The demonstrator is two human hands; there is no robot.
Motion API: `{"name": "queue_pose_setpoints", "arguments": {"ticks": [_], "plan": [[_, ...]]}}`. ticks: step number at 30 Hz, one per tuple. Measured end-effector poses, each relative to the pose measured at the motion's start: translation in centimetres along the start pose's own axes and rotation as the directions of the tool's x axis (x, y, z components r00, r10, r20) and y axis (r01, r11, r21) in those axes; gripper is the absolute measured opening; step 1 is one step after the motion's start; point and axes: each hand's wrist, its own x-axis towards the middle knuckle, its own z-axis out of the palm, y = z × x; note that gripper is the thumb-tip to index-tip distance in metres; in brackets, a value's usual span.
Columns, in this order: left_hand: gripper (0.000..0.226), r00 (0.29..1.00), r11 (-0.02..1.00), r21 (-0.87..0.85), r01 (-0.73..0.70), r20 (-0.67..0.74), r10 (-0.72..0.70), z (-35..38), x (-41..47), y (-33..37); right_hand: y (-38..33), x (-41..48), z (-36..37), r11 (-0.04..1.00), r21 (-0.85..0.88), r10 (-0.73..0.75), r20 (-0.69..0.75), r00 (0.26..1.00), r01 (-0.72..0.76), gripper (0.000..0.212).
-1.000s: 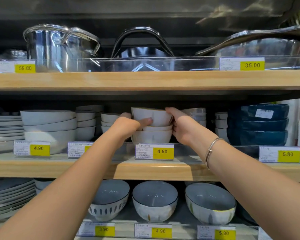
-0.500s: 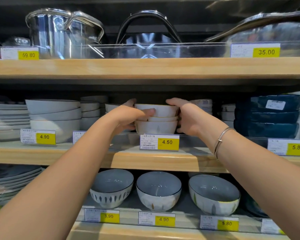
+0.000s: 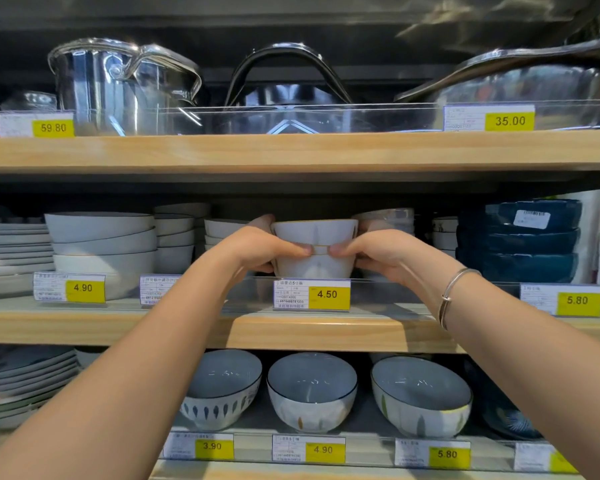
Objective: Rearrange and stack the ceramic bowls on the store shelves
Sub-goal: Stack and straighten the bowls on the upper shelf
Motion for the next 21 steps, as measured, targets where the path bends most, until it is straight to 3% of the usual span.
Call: {"name": "queue_pose_setpoints", "arguments": {"ticks": [2, 5, 9, 12, 18, 21], "plan": [[0.071, 1.0, 1.0, 0.008, -0.018, 0.013, 0.018, 0.6, 0.3, 0.1, -0.1, -0.5, -0.8, 1.0, -0.023, 0.008, -0.017, 1.0, -0.008, 0.046], [0.063, 0.998, 0.999, -0.033, -0.03, 0.061, 0.032, 2.1, 0.3, 1.0, -0.1, -1.7, -2.4, 0.999, -0.039, -0.007, -0.071, 0.997, 0.004, 0.04], [0.094, 0.992, 0.999, -0.009, -0.045, 0.114, 0.046, 3.7, 0.4, 1.9, -0.2, -3.2, -4.1, 0.993, -0.108, -0.06, -0.116, 0.991, 0.048, 0.054], [0.083, 0.983, 0.997, -0.047, -0.061, 0.169, 0.068, 5.6, 0.6, 2.6, 0.2, -4.1, -5.8, 0.986, -0.151, -0.099, -0.168, 0.981, 0.073, 0.067], [0.078, 0.978, 0.993, -0.102, -0.06, 0.193, 0.078, 9.0, 1.3, 3.8, 0.8, -5.8, -8.4, 0.977, -0.167, -0.177, -0.281, 0.943, 0.134, 0.061], [0.052, 0.972, 0.992, -0.119, -0.041, 0.224, 0.067, 10.0, 1.6, 4.0, 1.3, -6.3, -9.1, 0.966, -0.186, -0.229, -0.309, 0.923, 0.177, 0.057]]}}
